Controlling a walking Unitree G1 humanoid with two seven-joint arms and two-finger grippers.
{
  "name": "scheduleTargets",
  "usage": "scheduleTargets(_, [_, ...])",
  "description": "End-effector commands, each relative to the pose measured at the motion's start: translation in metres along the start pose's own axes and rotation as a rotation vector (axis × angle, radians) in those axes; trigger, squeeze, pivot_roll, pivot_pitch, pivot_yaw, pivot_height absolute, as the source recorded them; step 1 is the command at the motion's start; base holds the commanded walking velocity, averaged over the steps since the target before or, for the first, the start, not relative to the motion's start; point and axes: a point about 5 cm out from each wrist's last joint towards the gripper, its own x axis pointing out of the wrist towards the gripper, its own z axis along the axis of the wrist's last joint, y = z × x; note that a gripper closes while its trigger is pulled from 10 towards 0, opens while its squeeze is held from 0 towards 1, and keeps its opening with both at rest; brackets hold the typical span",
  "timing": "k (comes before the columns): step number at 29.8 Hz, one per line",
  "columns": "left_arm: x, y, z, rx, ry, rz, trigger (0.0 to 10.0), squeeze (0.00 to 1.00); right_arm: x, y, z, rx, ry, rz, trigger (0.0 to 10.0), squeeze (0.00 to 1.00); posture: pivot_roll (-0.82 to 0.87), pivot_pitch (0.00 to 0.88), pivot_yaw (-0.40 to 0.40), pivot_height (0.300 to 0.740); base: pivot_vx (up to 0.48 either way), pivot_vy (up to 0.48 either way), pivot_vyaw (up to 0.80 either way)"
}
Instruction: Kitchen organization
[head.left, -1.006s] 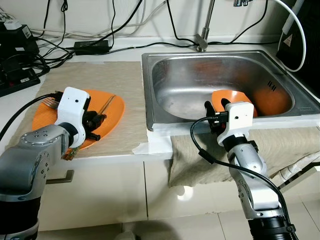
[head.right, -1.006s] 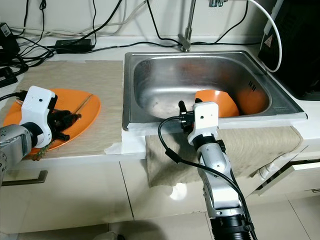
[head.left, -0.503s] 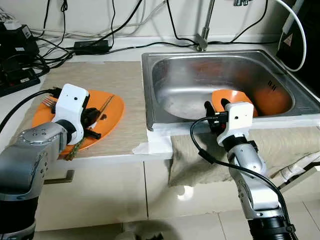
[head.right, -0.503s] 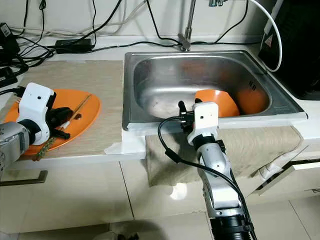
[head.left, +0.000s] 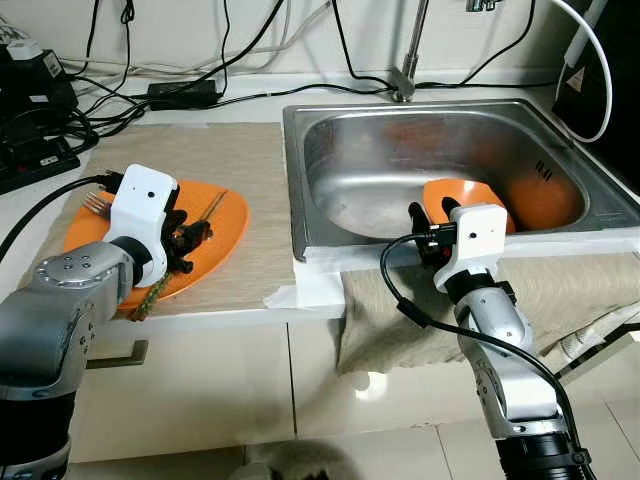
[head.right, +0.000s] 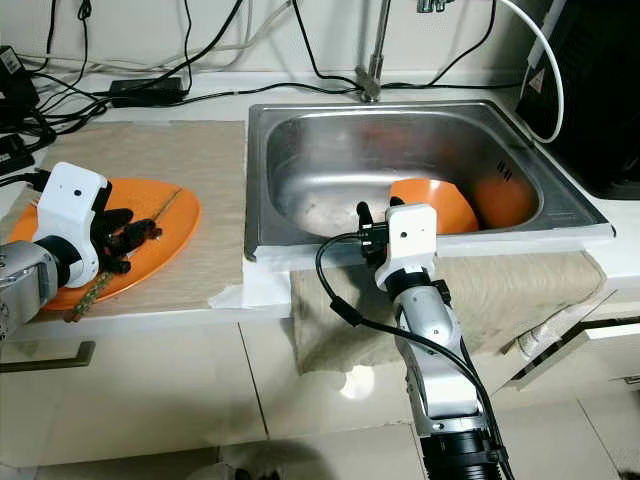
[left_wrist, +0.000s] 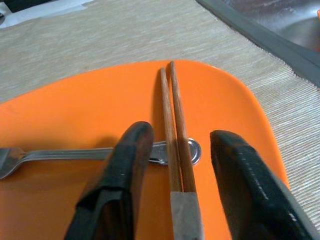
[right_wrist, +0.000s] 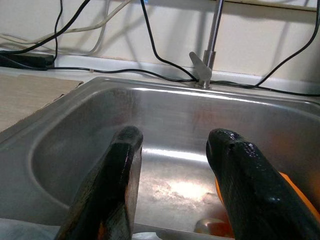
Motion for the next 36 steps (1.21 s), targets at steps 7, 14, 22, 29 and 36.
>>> scheduleTargets(7, [0.0,-0.002,-0.011,-0.002,0.061,-0.032,10.0,1.0,0.001,-0.001,0.002,0.015,0.003,-0.003,10.0,0.0,0.11,0.022,0.032,0.74,0.0,0.0,0.0])
scheduleTargets(14, [0.0,0.0,-0.012,-0.006,0.071,-0.035,10.0,1.0,0.004,0.006,0.015,0.047,-0.016,0.1,10.0,0.0,0.11,0.021,0.029,0.74,0.0,0.0,0.0])
scheduleTargets(22, [0.001,-0.002,-0.015,-0.009,0.082,-0.044,10.0,1.0,-0.002,0.031,0.028,0.157,0.05,0.448,10.0,0.0,0.11,0.013,0.026,0.74,0.0,0.0,0.0])
scheduleTargets(29, [0.002,-0.002,-0.016,-0.01,0.087,-0.044,10.0,1.0,-0.004,0.029,0.03,0.212,0.112,0.557,10.0,0.0,0.11,0.007,0.025,0.74,0.0,0.0,0.0])
scheduleTargets(36, [0.003,-0.002,-0.018,-0.014,0.096,-0.042,10.0,1.0,-0.007,0.03,0.028,0.227,0.16,0.632,10.0,0.0,0.11,0.006,0.027,0.74,0.0,0.0,0.0])
